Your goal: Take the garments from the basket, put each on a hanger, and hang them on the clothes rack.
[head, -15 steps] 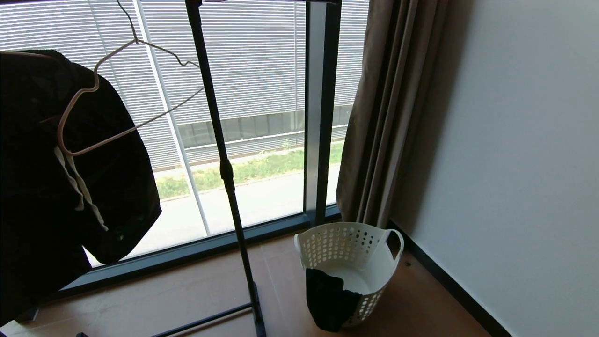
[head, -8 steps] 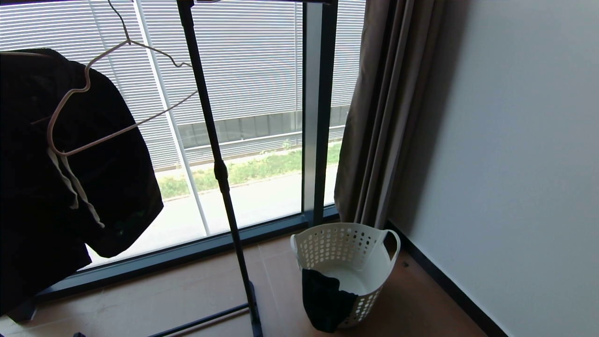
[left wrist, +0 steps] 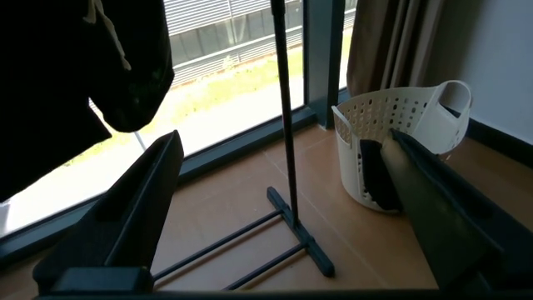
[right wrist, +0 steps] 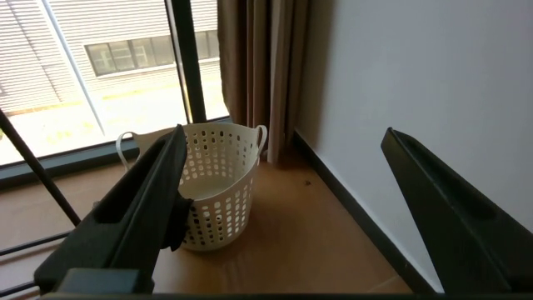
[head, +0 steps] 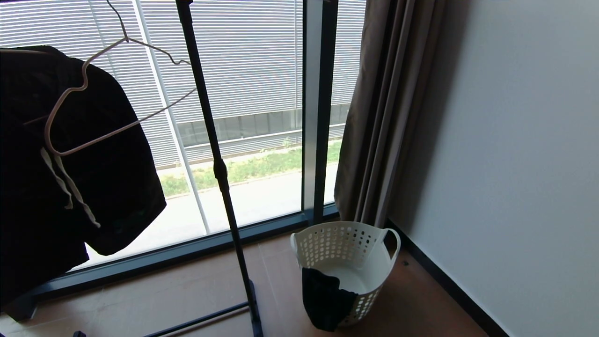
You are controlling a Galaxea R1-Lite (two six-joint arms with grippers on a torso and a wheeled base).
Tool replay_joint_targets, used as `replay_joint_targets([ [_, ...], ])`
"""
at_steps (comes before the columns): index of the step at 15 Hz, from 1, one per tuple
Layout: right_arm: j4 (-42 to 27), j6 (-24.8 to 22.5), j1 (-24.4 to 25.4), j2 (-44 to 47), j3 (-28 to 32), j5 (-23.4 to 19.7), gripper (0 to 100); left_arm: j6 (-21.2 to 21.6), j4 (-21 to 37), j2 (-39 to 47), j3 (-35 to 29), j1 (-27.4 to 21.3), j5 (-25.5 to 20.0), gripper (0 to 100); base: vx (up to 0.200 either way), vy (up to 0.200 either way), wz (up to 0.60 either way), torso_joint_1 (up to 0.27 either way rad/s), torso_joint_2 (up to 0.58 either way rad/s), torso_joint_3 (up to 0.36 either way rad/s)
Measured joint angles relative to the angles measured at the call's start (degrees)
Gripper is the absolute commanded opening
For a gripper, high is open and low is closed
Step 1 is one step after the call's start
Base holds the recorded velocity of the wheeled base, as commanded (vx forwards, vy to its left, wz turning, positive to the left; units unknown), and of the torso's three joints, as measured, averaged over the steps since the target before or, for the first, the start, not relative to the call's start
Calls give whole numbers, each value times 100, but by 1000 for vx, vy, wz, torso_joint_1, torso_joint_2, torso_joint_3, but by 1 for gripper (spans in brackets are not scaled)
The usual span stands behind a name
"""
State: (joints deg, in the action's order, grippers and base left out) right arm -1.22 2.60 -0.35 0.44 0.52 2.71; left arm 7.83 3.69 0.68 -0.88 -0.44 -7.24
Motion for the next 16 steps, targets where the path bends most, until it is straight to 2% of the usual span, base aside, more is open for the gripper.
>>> replay_joint_targets([
  [14, 0, -6, 0, 0, 0, 0, 100, 0, 10, 2, -2, 0, -11, 100, 0, 0, 0, 4, 2, -192],
  [16, 2, -4, 0, 2, 0, 0, 100, -2, 10, 5, -2, 0, -12, 100, 0, 0, 0, -15, 185, -37],
])
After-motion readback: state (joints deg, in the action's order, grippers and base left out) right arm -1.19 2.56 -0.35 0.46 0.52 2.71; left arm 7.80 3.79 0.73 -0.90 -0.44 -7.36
